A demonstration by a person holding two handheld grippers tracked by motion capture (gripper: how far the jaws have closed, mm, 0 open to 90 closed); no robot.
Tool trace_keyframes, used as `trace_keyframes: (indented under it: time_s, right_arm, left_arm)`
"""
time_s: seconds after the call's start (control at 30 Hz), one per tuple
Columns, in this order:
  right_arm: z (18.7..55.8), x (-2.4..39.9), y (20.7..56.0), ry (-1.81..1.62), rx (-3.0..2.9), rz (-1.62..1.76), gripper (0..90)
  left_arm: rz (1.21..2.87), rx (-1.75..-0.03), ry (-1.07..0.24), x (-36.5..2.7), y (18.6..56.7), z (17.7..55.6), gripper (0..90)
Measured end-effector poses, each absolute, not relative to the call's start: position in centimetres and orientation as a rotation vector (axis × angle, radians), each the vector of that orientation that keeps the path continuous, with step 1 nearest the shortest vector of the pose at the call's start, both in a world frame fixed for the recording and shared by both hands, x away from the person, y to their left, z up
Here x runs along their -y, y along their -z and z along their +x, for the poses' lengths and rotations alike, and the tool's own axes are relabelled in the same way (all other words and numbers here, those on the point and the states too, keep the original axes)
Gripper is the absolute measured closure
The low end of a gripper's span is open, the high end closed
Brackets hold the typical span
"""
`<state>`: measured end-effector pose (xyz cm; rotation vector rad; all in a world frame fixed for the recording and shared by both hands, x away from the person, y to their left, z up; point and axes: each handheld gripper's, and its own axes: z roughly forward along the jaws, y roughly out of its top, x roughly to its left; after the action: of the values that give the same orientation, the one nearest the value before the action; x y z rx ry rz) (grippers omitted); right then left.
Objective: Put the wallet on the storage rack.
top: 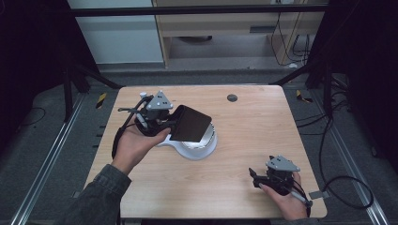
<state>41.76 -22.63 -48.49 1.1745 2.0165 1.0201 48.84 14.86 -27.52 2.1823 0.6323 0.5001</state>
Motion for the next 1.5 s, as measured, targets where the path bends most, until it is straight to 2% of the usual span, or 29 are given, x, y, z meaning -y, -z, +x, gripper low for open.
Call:
trace_keyframes:
  time_s: [0.87,1.5]
  right_arm:
    - [41.8,22.7,48.5,-1.014,-2.021,1.19,10.9]
    - [41.8,22.7,48.5,-1.012,-2.021,1.184,10.9]
  left_arm:
    - [2.195,-0.676,-0.554,-15.8,27.5,49.9,80.0]
    - [2.25,-0.665,-0.502,-14.2,29.5,50.6,79.9]
